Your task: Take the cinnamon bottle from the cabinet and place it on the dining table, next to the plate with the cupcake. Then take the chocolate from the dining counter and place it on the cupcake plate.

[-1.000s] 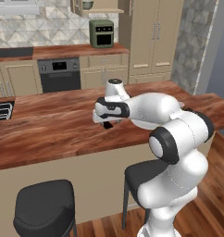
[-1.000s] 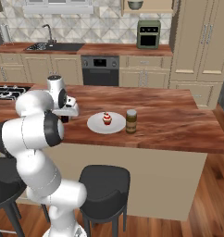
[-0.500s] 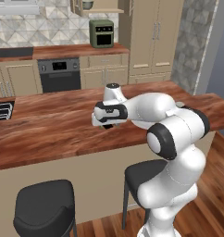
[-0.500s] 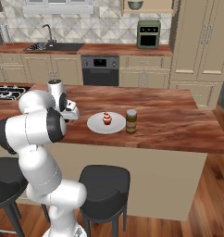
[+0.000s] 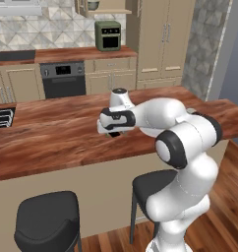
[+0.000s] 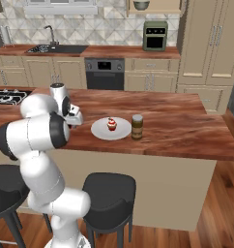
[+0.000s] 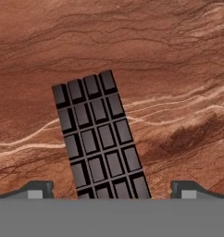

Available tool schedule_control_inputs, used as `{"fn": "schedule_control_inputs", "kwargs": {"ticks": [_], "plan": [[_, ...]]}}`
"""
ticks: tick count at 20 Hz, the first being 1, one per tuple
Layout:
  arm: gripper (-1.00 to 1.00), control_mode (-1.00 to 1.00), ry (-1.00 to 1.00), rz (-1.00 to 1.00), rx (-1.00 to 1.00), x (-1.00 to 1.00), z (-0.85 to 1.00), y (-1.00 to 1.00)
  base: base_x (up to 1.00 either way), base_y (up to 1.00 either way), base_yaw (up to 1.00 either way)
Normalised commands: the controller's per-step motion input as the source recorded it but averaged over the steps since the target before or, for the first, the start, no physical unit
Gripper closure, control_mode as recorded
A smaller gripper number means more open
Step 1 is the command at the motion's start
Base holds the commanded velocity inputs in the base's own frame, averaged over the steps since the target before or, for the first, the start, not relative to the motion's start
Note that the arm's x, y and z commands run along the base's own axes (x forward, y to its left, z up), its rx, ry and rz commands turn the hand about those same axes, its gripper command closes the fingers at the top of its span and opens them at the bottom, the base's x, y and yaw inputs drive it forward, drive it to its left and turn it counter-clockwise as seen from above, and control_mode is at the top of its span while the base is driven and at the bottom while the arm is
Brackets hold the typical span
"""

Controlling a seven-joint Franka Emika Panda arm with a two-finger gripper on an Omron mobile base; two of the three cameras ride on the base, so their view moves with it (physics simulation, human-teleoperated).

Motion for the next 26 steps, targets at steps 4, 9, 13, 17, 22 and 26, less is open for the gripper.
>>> {"fn": "schedule_control_inputs", "kwargs": {"ticks": [4, 9, 13, 17, 22, 26], "plan": [[-1.00, -1.00, 0.00, 0.00, 0.00, 0.23, -0.12, 0.00, 0.00, 0.00, 0.00], [-1.00, -1.00, 0.00, 0.00, 0.00, 0.09, -0.39, 0.00, 0.00, 0.00, 0.00], [1.00, -1.00, 0.00, 0.00, 0.00, 0.00, -0.38, 0.00, 0.00, 0.00, 0.00], [1.00, -1.00, 0.00, 0.00, 0.00, 0.00, -0.24, 0.00, 0.00, 0.00, 0.00], [1.00, -1.00, 0.00, 0.00, 0.00, -0.09, -0.04, -0.05, 0.00, 0.00, 0.00], [1.00, -1.00, -0.02, 0.00, 0.00, -0.24, 0.62, -0.19, 0.00, 0.00, 0.00]]}}
